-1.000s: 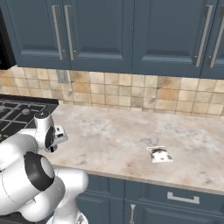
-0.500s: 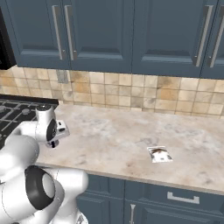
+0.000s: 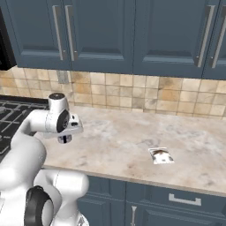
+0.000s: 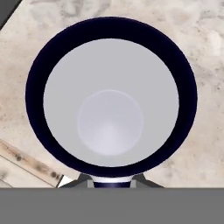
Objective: Pick the mug from the counter and place it inside the microwave. Then close the microwave.
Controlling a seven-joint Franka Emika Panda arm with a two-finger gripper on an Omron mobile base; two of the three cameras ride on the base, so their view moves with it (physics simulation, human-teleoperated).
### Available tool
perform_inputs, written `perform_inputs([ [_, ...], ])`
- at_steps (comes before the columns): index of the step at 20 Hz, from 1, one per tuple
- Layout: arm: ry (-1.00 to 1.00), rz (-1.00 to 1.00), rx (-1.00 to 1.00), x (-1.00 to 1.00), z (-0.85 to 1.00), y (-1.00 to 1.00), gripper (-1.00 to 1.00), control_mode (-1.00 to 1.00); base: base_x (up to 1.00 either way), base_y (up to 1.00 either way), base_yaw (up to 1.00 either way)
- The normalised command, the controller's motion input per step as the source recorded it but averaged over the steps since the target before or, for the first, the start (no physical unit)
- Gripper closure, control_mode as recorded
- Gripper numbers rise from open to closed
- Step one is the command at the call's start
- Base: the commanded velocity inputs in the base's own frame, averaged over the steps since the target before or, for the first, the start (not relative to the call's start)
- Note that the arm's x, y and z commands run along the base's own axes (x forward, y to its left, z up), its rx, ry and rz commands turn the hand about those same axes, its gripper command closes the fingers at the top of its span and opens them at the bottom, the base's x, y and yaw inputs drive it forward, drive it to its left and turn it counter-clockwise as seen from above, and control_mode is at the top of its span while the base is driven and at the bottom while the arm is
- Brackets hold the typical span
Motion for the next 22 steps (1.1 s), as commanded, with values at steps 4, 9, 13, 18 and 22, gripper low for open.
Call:
perform_inputs([
  [4,0.04,-0.16,0.0,-0.09,0.43,-0.56,1.0,-1.0,0.0,0.0,0.0],
  [9,0.02,-0.17,0.0,-0.11,0.35,-0.6,1.0,-1.0,0.0,0.0,0.0],
  [13,0.04,-0.2,0.0,-0.04,0.39,-0.52,1.0,-1.0,0.0,0.0,0.0],
  [18,0.02,-0.22,0.0,-0.15,0.4,-0.53,1.0,-1.0,0.0,0.0,0.0],
  [22,0.0,-0.21,0.0,-0.38,0.28,-0.52,1.0,-1.0,0.0,0.0,0.0],
])
